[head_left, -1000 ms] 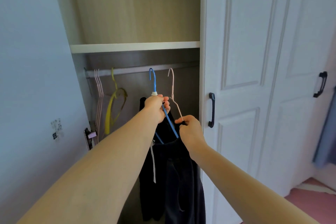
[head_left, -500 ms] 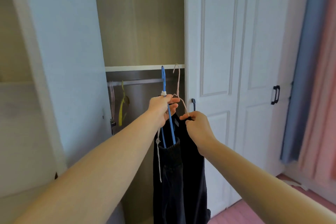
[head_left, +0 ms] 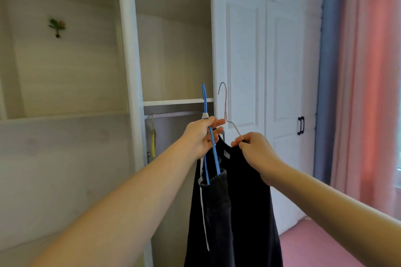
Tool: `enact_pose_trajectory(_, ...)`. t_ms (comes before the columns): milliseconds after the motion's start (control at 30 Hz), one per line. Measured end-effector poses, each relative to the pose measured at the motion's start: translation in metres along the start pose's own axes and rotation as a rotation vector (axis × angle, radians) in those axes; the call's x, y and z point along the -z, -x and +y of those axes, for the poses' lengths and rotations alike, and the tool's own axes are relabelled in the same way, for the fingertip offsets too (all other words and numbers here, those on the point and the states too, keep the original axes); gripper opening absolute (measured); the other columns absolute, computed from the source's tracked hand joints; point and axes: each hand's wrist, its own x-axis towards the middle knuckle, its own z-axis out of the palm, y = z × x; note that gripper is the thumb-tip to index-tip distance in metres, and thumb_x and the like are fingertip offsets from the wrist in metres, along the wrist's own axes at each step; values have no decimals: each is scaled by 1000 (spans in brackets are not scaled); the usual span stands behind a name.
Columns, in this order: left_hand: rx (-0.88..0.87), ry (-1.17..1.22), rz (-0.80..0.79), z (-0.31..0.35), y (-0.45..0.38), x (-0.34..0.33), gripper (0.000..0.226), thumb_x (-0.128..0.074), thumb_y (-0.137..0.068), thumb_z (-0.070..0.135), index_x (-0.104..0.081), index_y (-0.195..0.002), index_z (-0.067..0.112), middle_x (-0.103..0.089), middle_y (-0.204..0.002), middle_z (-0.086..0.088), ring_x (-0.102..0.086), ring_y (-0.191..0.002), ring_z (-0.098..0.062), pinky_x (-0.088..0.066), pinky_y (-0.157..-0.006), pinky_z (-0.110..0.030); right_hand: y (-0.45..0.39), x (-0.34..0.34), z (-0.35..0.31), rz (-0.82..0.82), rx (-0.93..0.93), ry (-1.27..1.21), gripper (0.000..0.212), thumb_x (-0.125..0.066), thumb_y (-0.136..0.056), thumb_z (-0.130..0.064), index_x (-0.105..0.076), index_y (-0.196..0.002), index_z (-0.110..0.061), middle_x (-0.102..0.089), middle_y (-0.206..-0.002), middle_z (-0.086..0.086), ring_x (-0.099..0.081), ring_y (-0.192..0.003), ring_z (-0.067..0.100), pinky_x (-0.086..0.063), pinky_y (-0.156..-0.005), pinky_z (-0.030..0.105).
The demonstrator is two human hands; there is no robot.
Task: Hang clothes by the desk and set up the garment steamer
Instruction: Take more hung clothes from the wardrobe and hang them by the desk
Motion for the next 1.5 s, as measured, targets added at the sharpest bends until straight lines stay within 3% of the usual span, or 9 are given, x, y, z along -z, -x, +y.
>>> enact_pose_trajectory(133, 8, -30, -25, -8, 47, 11, 16, -48, -99, 16, -60, -90, 11, -71, -89, -3, -61, -77, -15, -45, -64, -24, 48, 2, -8, 4, -5, 45, 26, -38, -96, -3, -64, -100, -8, -65, -100, 8, -64, -92, 24, -49, -66, 21)
enact_pose_trajectory(333, 35, -45, -90, -14, 116, 33, 15, -43, -100, 11, -56, -106, 6, -71, -101, -7, -64, -80, -17, -48, -71, -27, 123, 0, -12, 28, -36, 29, 27, -38, -93, 0, -63, -96, -8, -66, -98, 9, -65, -83, 28, -54, -67, 32)
enact_pose_trajectory(467, 7, -108, -121, -18, 152, 45, 21, -42, -100, 6, -53, -117, 4, -71, -110, -9, -69, -86, -20, -52, -84, -35, 162, 4, -11, 20, -54, 44, 29, -37, -91, 1, -64, -94, -9, -67, -99, 10, -66, -90, 31, -56, -80, 42)
enact_pose_trajectory(633, -39, -169, -125, -19, 199, 48, 19, -47, -99, 9, -57, -114, 5, -72, -110, -7, -72, -90, -22, -58, -73, -30, 202, 18, -9, -13, -62, 45, 29, -38, -91, 0, -65, -90, -12, -67, -99, 7, -66, -87, 27, -57, -81, 42)
enact_pose_trajectory(733, -20, -100, -148, -17, 214, 48, 14, -49, -98, 6, -59, -106, 2, -70, -112, -11, -71, -93, -27, -60, -74, -31, 211, 24, -9, -22, -58, 37, 30, -38, -90, -1, -65, -88, -14, -68, -98, 7, -66, -86, 28, -56, -80, 42)
enact_pose_trajectory(833, -16, -70, -157, -20, 234, 45, 21, -49, -97, 6, -58, -114, -2, -70, -112, -12, -71, -95, -29, -60, -75, -32, 227, 32, -6, -65, -43, 44, 29, -39, -92, -2, -64, -89, -14, -69, -96, 8, -67, -86, 34, -56, -73, 41)
enact_pose_trajectory(967, -24, -61, -112, -27, 254, 35, 26, -49, -97, 6, -55, -121, -3, -71, -111, -11, -71, -94, -28, -60, -73, -31, 244, 49, -4, -111, -8, 31, 28, -40, -92, -2, -64, -87, -16, -69, -96, 8, -67, -85, 32, -56, -75, 42)
enact_pose_trajectory(1267, -3, 32, 33, -57, 322, 2, 14, -49, -96, 2, -60, -106, 1, -72, -105, -16, -72, -89, -29, -60, -70, -33, 286, 105, 7, -260, 75, -28, 27, -44, -94, -4, -66, -89, -17, -71, -93, 3, -68, -86, 33, -55, -71, 37)
enact_pose_trajectory(1500, -12, 45, 236, -76, 365, -20, 19, -49, -96, 0, -56, -113, -4, -72, -98, -18, -73, -80, -28, -61, -65, -34, 310, 128, 21, -397, 109, -58, 27, -46, -93, -4, -68, -87, -17, -72, -88, 4, -67, -87, 36, -55, -80, 47)
